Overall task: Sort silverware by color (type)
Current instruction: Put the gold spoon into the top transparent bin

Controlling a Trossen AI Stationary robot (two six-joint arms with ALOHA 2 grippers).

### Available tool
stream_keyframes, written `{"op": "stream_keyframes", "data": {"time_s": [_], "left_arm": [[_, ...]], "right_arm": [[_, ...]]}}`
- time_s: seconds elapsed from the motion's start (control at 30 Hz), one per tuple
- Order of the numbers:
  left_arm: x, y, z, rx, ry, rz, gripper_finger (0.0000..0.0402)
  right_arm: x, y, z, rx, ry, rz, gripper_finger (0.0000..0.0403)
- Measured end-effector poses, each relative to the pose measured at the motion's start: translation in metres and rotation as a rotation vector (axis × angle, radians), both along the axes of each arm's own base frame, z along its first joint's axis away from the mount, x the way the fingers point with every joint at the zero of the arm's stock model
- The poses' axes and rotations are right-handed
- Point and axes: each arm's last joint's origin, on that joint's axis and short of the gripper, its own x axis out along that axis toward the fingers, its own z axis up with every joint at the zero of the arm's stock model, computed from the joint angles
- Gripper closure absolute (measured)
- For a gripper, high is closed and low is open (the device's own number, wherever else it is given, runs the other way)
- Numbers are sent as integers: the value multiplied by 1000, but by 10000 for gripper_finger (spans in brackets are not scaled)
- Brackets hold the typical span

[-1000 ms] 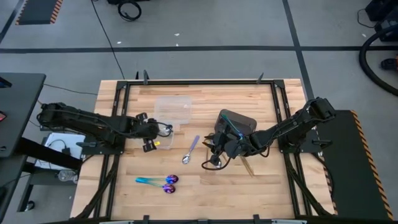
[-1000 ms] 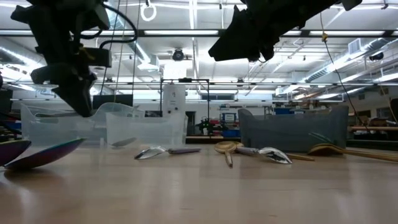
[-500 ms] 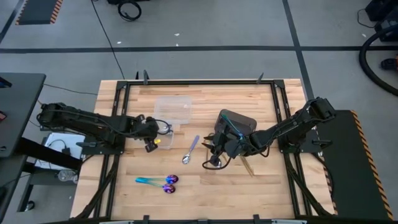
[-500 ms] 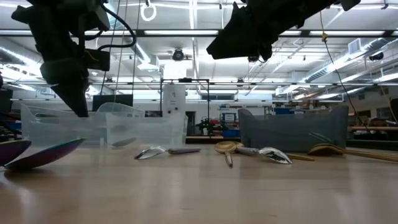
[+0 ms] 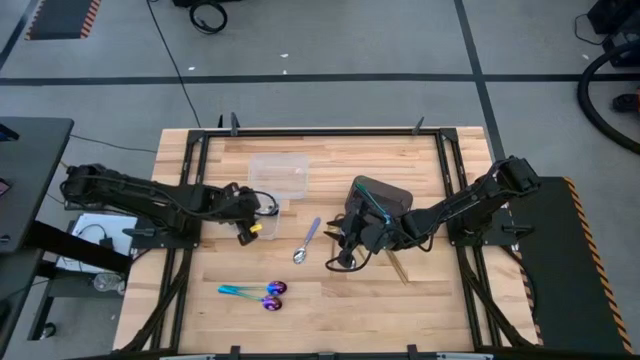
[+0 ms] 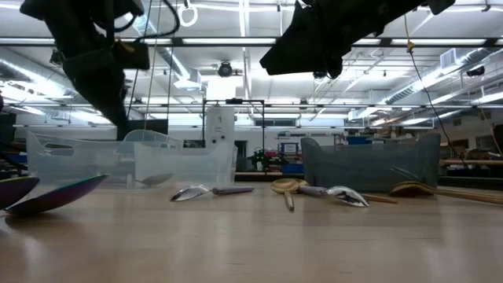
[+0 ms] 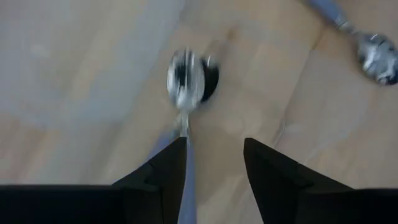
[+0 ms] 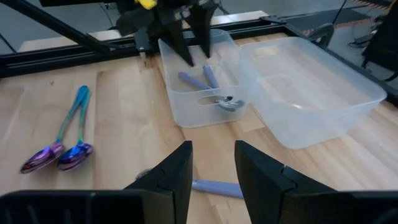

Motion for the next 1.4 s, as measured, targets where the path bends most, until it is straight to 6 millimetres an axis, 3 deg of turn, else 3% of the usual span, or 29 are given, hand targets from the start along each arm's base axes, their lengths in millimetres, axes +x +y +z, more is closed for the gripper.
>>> {"op": "stream_keyframes", "data": {"time_s": [0.23,0.5,0.83,1.03,1.4], "left_arm": [[10,-16,12,207,-106,-143,233],[33,-28,0,228,-80,-204,232],[85,-42,-5,259,3,-286,233],[106,-49,-15,231,55,-343,233],[132,-56,-36,166,-23,-254,233]], "right_arm": [[0,1,-1,35,0,-2,273],[-1,3,-3,78,4,-1,273],[2,6,-16,73,46,-2,273],[0,6,-18,65,68,-3,273],[-8,6,-18,49,116,-56,273]]}}
